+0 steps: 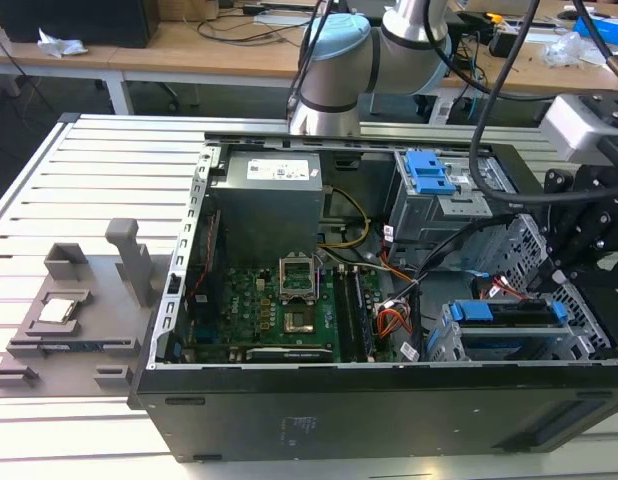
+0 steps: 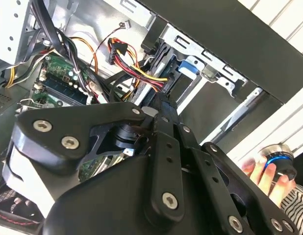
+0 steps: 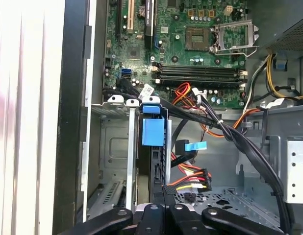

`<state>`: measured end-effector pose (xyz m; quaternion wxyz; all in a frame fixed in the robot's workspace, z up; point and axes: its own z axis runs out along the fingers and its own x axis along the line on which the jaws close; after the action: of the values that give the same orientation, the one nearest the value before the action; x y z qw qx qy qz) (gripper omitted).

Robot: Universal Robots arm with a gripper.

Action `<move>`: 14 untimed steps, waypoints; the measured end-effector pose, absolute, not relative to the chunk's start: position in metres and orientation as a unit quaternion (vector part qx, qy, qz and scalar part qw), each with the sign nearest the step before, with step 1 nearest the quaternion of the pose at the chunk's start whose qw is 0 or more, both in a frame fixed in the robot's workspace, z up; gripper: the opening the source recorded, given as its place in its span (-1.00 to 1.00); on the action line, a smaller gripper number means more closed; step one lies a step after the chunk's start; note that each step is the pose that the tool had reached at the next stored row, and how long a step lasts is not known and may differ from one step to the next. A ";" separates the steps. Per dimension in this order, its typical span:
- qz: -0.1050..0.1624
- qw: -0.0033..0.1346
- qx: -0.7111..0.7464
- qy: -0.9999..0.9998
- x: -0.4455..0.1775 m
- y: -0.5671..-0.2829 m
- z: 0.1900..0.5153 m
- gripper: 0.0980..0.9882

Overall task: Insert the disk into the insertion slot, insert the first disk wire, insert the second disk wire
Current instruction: 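Insert the first disk wire, then insert the second disk wire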

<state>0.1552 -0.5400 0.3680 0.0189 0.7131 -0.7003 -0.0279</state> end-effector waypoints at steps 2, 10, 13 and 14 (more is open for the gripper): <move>-0.028 0.019 0.713 -0.700 0.155 -0.540 0.370 -0.98; -0.028 0.019 0.713 -0.700 0.155 -0.540 0.370 -0.98; -0.028 0.019 0.713 -0.700 0.155 -0.540 0.371 -0.98; -0.028 0.019 0.713 -0.700 0.155 -0.540 0.371 -0.98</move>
<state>0.1552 -0.5400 0.3709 0.0188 0.7131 -0.7003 -0.0279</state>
